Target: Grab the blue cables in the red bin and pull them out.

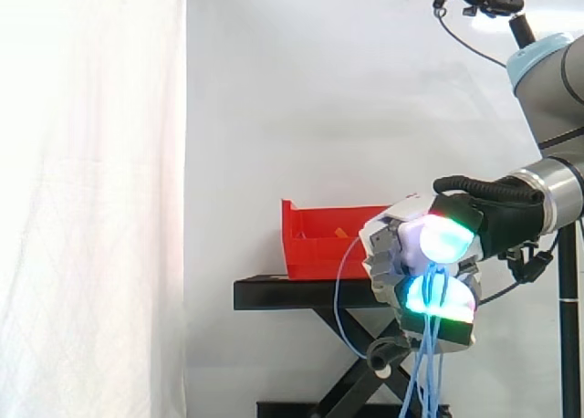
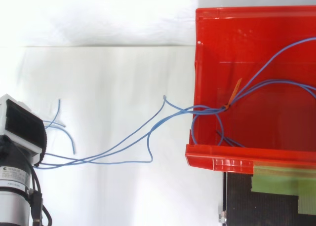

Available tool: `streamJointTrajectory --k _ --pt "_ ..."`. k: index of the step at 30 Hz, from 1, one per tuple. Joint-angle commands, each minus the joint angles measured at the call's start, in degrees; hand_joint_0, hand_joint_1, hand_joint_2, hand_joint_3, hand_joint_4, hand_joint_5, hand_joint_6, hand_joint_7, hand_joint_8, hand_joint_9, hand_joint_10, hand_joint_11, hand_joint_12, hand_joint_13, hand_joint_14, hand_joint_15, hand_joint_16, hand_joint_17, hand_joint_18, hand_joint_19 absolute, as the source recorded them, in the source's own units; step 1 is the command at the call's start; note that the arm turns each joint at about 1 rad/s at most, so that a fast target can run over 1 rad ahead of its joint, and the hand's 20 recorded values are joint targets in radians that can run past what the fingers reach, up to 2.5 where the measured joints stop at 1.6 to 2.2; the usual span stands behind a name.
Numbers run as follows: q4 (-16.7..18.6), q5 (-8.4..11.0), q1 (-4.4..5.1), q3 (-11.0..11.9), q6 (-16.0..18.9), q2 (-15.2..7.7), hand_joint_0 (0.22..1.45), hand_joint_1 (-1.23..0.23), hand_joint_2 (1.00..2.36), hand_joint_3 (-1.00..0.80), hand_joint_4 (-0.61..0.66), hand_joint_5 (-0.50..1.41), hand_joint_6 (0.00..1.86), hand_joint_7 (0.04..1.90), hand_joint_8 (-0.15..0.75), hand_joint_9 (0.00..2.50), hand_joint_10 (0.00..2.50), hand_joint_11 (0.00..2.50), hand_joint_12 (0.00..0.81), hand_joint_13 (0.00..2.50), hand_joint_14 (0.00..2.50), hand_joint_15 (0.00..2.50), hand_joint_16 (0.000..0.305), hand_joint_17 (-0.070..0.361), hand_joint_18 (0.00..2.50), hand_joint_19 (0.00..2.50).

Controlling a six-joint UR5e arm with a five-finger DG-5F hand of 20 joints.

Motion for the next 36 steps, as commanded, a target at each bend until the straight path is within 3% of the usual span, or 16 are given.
streamJointTrajectory --k 1,14,27,36 --pt "-0.08 0.0 -0.07 0.0 0.02 0.0 0.82 -0.82 1.0 -1.0 0.1 0.93 0.16 0.88 0.267 1.17 0.03 1.27 0.317 1.28 0.89 1.53 0.044 0.099 1.0 1.22" --pt "-0.17 0.0 0.01 0.0 0.02 0.0 0.9 -0.9 1.0 -1.0 0.09 0.81 0.37 0.77 0.251 1.16 0.03 1.29 0.304 1.28 0.87 1.57 0.043 0.096 1.0 1.23" --pt "0.01 0.0 -0.07 0.0 0.2 0.0 0.88 -0.95 1.0 -1.0 0.12 0.69 0.47 0.7 0.251 1.11 0.03 1.27 0.312 1.27 0.89 1.56 0.044 0.099 0.99 1.22" --pt "-0.26 -0.79 -0.16 1.49 0.11 0.0 0.89 -0.99 1.0 -1.0 0.13 0.66 0.51 0.67 0.254 1.08 0.03 1.27 0.313 1.25 0.91 1.56 0.044 0.099 0.98 1.23"
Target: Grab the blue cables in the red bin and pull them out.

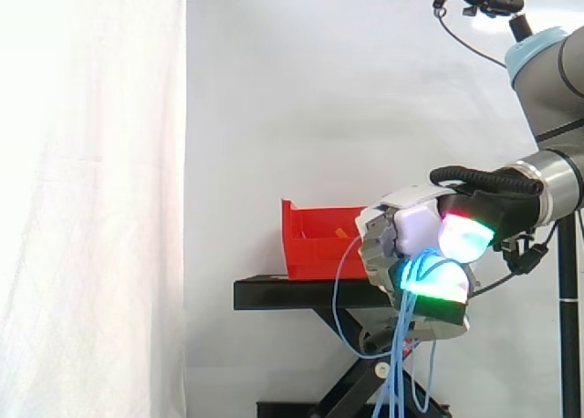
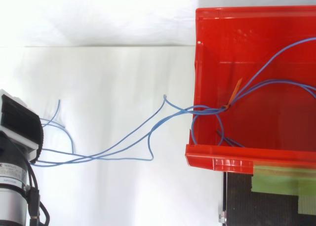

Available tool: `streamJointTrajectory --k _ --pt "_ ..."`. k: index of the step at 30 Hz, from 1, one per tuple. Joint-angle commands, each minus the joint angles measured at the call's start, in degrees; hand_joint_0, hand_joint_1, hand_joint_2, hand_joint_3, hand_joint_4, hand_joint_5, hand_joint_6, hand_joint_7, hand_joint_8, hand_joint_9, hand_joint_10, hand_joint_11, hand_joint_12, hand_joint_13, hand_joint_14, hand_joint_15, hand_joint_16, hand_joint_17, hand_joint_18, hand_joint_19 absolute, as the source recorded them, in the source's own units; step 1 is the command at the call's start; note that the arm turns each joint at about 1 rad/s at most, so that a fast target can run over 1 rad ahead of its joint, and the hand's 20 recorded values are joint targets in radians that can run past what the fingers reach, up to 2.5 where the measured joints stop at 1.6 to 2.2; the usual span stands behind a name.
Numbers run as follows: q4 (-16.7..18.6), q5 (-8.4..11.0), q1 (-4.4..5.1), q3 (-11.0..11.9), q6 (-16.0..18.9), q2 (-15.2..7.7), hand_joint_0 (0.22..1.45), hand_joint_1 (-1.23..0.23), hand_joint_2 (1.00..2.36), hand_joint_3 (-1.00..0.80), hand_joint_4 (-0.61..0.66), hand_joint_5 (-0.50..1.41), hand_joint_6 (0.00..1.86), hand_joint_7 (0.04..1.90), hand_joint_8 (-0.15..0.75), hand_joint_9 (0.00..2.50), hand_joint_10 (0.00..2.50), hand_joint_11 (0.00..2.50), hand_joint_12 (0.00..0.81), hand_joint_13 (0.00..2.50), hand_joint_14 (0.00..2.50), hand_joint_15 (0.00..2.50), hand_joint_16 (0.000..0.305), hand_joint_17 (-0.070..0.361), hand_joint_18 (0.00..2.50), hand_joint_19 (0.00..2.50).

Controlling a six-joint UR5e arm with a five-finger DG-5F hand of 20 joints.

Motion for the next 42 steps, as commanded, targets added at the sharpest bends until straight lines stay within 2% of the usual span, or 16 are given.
streamJointTrajectory --k 1,17,22,25,28,32,42 --pt "0.05 -0.17 -0.02 0.28 -0.08 -0.01 0.89 -0.99 1.0 -1.0 0.13 0.65 0.51 0.67 0.254 1.08 0.03 1.27 0.311 1.25 0.91 1.53 0.044 0.099 0.98 1.23" --pt "0.22 -0.26 -0.02 0.28 0.0 -0.01 0.88 -1.03 1.0 -1.0 0.14 0.62 0.55 0.64 0.253 1.05 0.02 1.27 0.317 1.23 0.92 1.54 0.044 0.1 0.96 1.23" --pt "0.22 -0.26 -0.02 0.28 0.0 -0.01 0.84 -0.92 1.0 -1.0 0.13 0.63 0.53 0.64 0.263 1.05 0.02 1.26 0.32 1.23 0.94 1.53 0.045 0.101 0.97 1.23" --pt "0.31 -0.26 -0.02 0.28 0.0 -0.01 0.82 -0.86 1.0 -1.0 0.13 0.65 0.48 0.65 0.258 1.05 0.02 1.25 0.325 1.22 0.96 1.51 0.045 0.102 0.97 1.22" --pt "0.31 -0.26 -0.02 0.28 0.0 -0.01 0.8 -0.82 1.0 -1.0 0.15 0.69 0.3 0.72 0.262 1.05 0.02 1.25 0.325 1.22 0.97 1.48 0.047 0.105 0.97 1.22" --pt "0.31 -0.26 -0.02 0.28 0.0 -0.01 0.78 -0.79 1.0 -1.0 0.16 0.73 0.17 0.76 0.269 1.05 0.02 1.23 0.324 1.21 0.97 1.49 0.047 0.105 0.97 1.22" --pt "0.31 -0.26 -0.02 0.28 0.0 -0.01 0.77 -0.76 1.0 -1.0 0.17 0.83 0.01 0.85 0.276 1.08 0.03 1.25 0.329 1.22 0.96 1.47 0.047 0.106 0.96 1.21"
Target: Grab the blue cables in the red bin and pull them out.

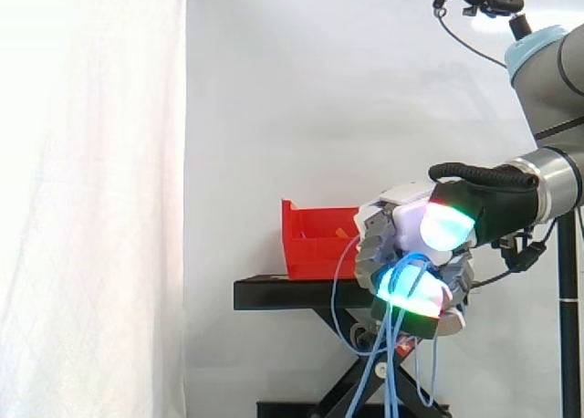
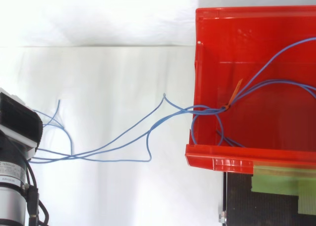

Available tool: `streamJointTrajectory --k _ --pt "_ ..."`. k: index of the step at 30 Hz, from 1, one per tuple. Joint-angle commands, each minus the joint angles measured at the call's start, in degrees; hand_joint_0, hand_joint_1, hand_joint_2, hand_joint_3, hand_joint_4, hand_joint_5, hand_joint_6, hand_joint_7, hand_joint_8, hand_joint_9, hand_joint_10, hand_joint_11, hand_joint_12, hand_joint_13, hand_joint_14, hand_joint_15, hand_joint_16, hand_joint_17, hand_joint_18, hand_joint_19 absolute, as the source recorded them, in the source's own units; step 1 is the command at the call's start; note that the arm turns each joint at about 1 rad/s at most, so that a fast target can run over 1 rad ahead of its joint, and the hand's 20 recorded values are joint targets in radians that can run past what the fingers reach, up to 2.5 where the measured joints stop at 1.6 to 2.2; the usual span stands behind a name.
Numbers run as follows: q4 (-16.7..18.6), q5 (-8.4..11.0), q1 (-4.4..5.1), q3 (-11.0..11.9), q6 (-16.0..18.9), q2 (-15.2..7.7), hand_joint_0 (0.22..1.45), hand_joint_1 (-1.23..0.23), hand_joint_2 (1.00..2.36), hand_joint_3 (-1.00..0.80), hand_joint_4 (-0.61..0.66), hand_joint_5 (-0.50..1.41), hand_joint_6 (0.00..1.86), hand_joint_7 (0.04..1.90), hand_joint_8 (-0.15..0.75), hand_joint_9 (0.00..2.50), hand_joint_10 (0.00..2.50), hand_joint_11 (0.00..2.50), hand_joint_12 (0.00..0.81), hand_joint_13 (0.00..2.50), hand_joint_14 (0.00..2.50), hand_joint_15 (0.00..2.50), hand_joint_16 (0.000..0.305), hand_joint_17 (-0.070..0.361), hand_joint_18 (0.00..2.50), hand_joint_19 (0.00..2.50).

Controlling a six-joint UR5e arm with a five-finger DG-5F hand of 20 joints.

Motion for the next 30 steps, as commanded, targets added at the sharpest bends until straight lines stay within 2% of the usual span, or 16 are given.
streamJointTrajectory --k 1,6,15,21,23,30 --pt "-0.03 0.0 0.0 -0.02 -0.08 0.0 0.76 -0.74 1.0 -1.0 0.17 0.85 0.0 0.86 0.274 1.08 0.02 1.25 0.331 1.23 0.95 1.5 0.048 0.107 0.97 1.21" --pt "-0.03 0.0 0.09 -0.02 -0.08 0.0 0.73 -0.69 1.0 -1.0 0.18 0.89 0.01 0.86 0.281 1.11 0.03 1.26 0.34 1.24 0.96 1.46 0.05 0.112 0.99 1.2" --pt "-0.03 0.0 0.0 0.07 -0.08 0.0 0.73 -0.68 1.0 -1.0 0.18 0.96 0.08 0.86 0.283 1.17 0.03 1.27 0.342 1.27 0.93 1.48 0.049 0.111 1.0 1.2" --pt "-0.03 0.0 0.0 -0.02 0.01 0.0 0.78 -0.78 1.0 -1.0 0.17 0.94 0.13 0.88 0.268 1.17 0.03 1.3 0.324 1.29 0.86 1.54 0.046 0.104 1.0 1.21" --pt "-0.03 0.0 0.0 -0.02 -0.08 0.0 0.84 -0.85 1.0 -1.0 0.16 0.91 0.22 0.86 0.264 1.18 0.03 1.3 0.315 1.28 0.83 1.57 0.043 0.098 0.99 1.22" --pt "-0.03 0.0 0.0 -0.02 0.01 0.0 0.89 -0.89 1.0 -1.0 0.16 0.84 0.38 0.79 0.253 1.17 0.03 1.32 0.307 1.29 0.83 1.59 0.043 0.096 0.99 1.23"
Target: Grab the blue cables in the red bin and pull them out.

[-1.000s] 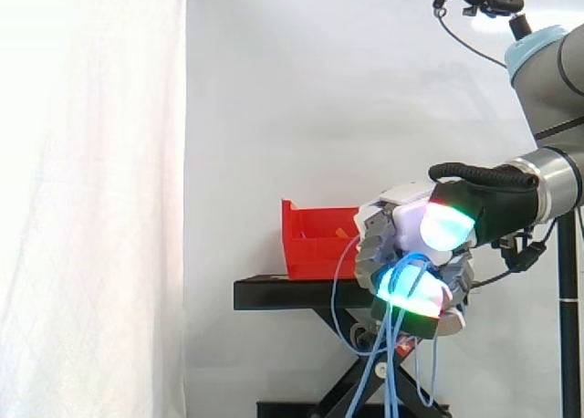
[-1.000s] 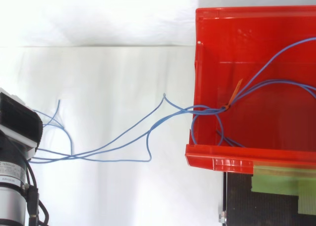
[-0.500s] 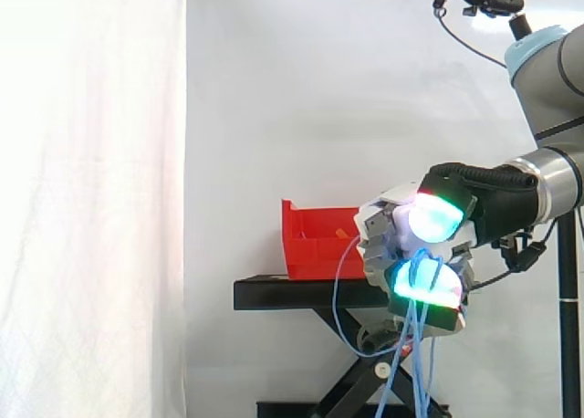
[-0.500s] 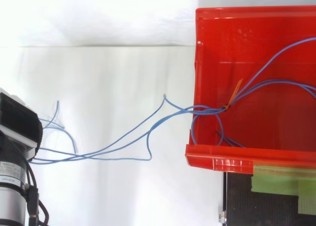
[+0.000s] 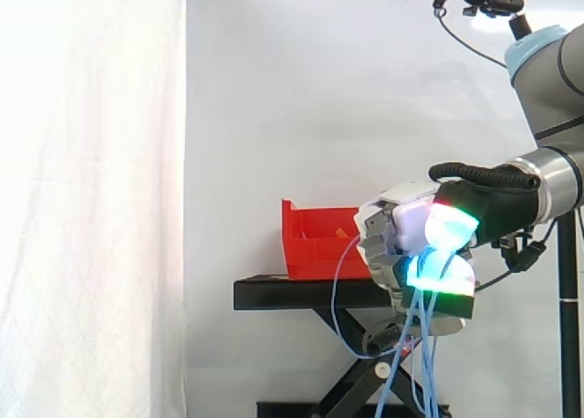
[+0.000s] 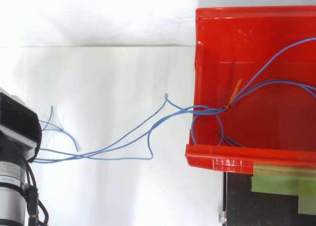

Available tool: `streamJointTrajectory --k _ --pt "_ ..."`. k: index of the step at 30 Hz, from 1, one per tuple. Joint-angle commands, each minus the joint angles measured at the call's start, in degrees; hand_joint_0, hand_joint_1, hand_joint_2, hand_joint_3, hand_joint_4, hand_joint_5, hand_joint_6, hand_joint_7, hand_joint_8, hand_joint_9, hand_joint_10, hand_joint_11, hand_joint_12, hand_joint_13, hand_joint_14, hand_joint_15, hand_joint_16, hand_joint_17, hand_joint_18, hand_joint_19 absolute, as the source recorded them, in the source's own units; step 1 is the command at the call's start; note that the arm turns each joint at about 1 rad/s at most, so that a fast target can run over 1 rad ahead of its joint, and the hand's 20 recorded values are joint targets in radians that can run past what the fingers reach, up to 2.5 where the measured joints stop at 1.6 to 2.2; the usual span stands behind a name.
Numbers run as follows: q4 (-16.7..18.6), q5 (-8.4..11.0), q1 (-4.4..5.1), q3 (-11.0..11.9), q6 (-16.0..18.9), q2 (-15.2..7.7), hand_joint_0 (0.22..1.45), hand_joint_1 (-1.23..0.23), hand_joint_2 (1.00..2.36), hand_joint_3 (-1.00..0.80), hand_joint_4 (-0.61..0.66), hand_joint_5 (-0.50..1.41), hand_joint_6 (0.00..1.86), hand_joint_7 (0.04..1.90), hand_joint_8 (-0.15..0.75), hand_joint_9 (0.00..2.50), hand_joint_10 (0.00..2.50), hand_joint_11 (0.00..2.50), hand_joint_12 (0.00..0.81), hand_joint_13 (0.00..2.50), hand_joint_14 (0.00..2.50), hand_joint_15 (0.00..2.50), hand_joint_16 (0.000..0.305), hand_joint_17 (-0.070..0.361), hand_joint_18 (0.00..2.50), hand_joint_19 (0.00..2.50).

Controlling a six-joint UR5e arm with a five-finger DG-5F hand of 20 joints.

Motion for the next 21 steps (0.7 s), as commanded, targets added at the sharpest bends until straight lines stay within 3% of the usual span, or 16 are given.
streamJointTrajectory --k 1,4,8,21 --pt "-0.1 0.0 -0.01 0.06 0.08 -0.01 0.9 -0.9 1.0 -1.0 0.15 0.82 0.42 0.77 0.255 1.18 0.03 1.32 0.307 1.29 0.84 1.58 0.043 0.097 0.99 1.21" --pt "-0.01 -0.09 0.07 -0.03 0.08 -0.01 0.92 -0.92 1.0 -0.98 0.15 0.74 0.55 0.7 0.252 1.16 0.03 1.34 0.313 1.28 0.86 1.58 0.043 0.097 1.0 1.23" --pt "-0.01 -0.09 0.16 0.06 0.08 -0.01 0.91 -0.92 1.0 -1.0 0.15 0.7 0.59 0.67 0.257 1.14 0.02 1.33 0.316 1.27 0.9 1.56 0.043 0.097 1.0 1.22" --pt "-0.1 -0.09 0.16 0.85 0.08 -0.01 0.89 -0.96 1.0 -1.0 0.16 0.67 0.6 0.64 0.253 1.11 0.02 1.32 0.313 1.25 0.95 1.54 0.043 0.098 0.99 1.22"
